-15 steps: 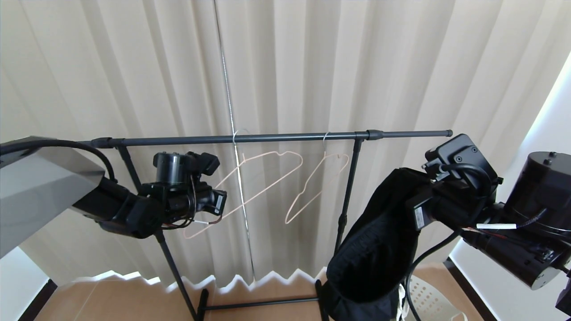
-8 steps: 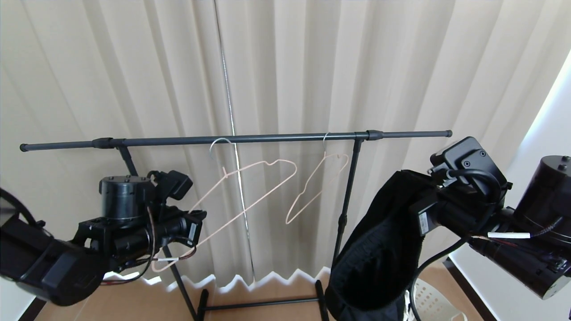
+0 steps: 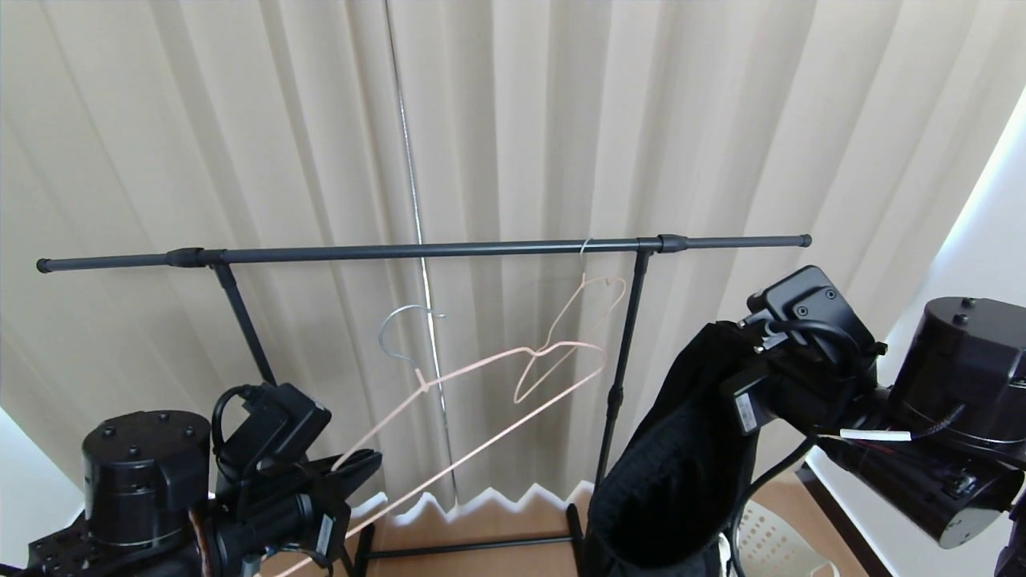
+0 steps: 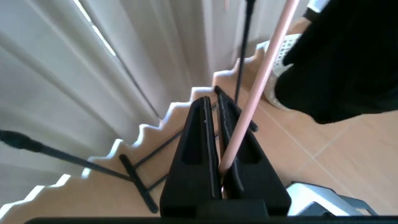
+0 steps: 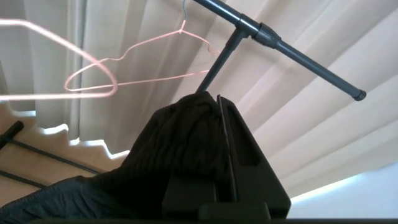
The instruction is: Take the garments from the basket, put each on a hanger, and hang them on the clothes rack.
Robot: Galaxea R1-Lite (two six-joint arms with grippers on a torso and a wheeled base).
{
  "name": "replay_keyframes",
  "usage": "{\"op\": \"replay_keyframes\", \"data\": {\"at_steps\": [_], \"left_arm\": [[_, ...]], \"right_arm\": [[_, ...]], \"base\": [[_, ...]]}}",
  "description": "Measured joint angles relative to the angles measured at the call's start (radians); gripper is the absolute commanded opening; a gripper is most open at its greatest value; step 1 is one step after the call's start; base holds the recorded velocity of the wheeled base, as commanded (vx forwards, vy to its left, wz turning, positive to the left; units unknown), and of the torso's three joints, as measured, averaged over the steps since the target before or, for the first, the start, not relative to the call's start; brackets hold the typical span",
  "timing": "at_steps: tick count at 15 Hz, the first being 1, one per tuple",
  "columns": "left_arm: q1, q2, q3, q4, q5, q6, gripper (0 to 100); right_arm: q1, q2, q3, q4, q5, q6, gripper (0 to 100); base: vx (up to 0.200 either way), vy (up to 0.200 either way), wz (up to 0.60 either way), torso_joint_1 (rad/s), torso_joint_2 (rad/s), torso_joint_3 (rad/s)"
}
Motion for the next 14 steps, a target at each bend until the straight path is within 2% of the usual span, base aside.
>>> {"op": "replay_keyframes", "data": {"at_steps": [4, 7, 11, 14], "left_arm": [[-0.084, -0.007, 0.029, -0.008, 0.005, -0.026, 0], [-0.095, -0.008, 0.030, -0.011, 0.005, -0.037, 0], [-0.096, -0.007, 0.030, -0.039, 0.003, -0.097, 0], [-0.100, -0.006, 0.044, -0.063, 0.003, -0.095, 0]], "right_arm": [[-0.016, 0.034, -0.011, -0.001, -0.021, 0.000, 0], [-0.032, 0.041, -0.015, 0.000, -0.021, -0.001, 0], [-0.059, 0.052, -0.016, 0.001, -0.023, -0.002, 0], [-0.082, 0.080, -0.031, 0.000, -0.027, -0.001, 0]], "base": [[0.000, 0.000, 0.00, 0.000, 0.00, 0.000], [0.000, 0.000, 0.00, 0.000, 0.00, 0.000], [0.000, 0.000, 0.00, 0.000, 0.00, 0.000], [0.000, 0.000, 0.00, 0.000, 0.00, 0.000]]}}
